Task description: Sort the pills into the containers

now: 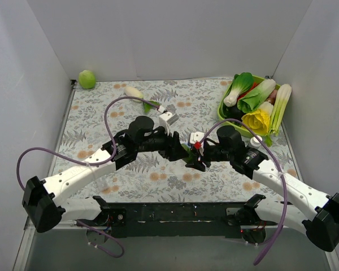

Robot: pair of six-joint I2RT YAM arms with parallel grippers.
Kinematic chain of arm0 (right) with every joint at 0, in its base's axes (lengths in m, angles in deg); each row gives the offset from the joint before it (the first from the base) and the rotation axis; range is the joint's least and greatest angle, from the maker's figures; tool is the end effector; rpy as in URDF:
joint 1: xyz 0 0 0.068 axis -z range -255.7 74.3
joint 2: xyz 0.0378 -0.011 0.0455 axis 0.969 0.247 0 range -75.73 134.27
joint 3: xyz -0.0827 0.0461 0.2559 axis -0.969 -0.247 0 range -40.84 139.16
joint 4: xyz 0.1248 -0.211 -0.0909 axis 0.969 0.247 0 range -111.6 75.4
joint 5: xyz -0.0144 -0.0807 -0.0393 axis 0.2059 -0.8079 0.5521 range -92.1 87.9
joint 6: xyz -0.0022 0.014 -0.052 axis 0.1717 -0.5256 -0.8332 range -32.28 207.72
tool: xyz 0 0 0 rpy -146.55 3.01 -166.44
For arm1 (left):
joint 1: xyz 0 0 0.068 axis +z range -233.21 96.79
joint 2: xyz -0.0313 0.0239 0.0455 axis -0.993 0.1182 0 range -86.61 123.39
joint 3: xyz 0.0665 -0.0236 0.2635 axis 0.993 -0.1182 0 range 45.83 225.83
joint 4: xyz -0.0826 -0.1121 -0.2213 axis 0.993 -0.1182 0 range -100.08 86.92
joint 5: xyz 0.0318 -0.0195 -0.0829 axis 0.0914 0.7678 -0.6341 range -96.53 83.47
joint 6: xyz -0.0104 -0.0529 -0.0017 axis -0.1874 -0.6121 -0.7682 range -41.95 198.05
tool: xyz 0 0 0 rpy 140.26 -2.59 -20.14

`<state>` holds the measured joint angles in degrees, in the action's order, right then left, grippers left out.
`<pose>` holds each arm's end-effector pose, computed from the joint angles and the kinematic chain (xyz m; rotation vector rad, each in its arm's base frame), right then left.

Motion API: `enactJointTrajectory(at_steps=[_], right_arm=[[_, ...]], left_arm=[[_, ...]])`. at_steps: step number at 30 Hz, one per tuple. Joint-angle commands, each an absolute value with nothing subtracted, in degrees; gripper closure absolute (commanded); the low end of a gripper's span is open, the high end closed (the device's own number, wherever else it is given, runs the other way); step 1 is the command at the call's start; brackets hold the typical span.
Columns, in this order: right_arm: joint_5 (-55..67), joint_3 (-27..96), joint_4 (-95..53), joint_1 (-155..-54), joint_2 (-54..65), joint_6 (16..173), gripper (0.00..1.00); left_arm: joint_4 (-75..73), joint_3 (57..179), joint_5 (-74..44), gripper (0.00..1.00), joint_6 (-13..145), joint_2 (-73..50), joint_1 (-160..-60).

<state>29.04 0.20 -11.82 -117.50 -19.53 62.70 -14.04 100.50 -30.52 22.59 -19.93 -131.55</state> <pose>0.1516 0.1604 0.2828 -1.3852 1.4604 0.7308 0.1659 -0.2082 0.3220 0.1788 2.2990 -1.4893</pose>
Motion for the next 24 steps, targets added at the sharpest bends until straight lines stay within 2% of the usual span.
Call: enactJointTrajectory(at_steps=[1, 3, 9, 17, 21, 22, 23, 24], right_arm=[[19.5, 2.1, -16.9, -117.4, -19.0, 59.9, 0.99], [18.7, 2.5, -17.5, -117.4, -18.7, 60.3, 0.99], [19.2, 3.4, -18.3, -117.4, -17.9, 61.2, 0.99], [20.6, 3.5, -19.0, -117.6, -17.8, 61.6, 0.99], [21.6, 3.4, -19.1, -117.7, -18.0, 61.9, 0.99], [22.2, 3.3, -19.1, -117.6, -18.1, 62.0, 0.99], [22.5, 3.3, -19.1, -117.7, -18.2, 62.0, 0.99], [22.8, 3.4, -19.1, -117.7, -18.2, 62.1, 0.99]], left_arm=[[-28.7, 105.4, -25.3, 1.0, -14.3, -15.1, -130.1], [-32.6, 106.6, -23.8, 1.0, -22.7, -14.1, -130.0], [-42.5, 108.4, -18.7, 1.0, -30.0, -13.5, -127.3], [-38.9, 104.7, -19.7, 1.0, -35.9, -15.9, -124.1], [-35.3, 104.3, -23.5, 0.6, -34.5, -17.9, -122.7], [-34.4, 103.0, -24.6, 0.44, -34.2, -18.5, -121.7], [-32.1, 102.2, -25.9, 0.37, -33.9, -20.2, -121.3], [-31.0, 101.4, -28.0, 0.34, -33.7, -21.1, -120.8]])
